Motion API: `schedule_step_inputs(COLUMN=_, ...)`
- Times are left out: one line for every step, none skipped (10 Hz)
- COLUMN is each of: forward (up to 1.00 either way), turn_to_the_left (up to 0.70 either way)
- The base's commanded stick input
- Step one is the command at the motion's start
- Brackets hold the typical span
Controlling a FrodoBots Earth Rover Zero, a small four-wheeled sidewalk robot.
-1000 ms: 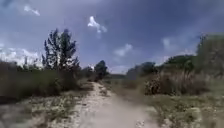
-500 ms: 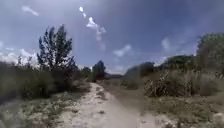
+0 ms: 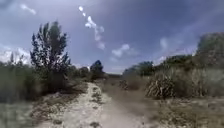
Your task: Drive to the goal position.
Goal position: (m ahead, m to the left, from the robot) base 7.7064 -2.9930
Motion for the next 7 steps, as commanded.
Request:
schedule_step_inputs(forward=0.85, turn_to_the_left=0.38)
schedule_step_inputs(forward=0.85, turn_to_the_left=0.38)
schedule_step_inputs(forward=0.85, turn_to_the_left=0.35)
schedule_step_inputs(forward=0.85, turn_to_the_left=0.28)
schedule_step_inputs(forward=0.85, turn_to_the_left=0.04)
schedule_step_inputs(forward=0.85, turn_to_the_left=0.04)
schedule_step_inputs(forward=0.85, turn_to_the_left=0.04)
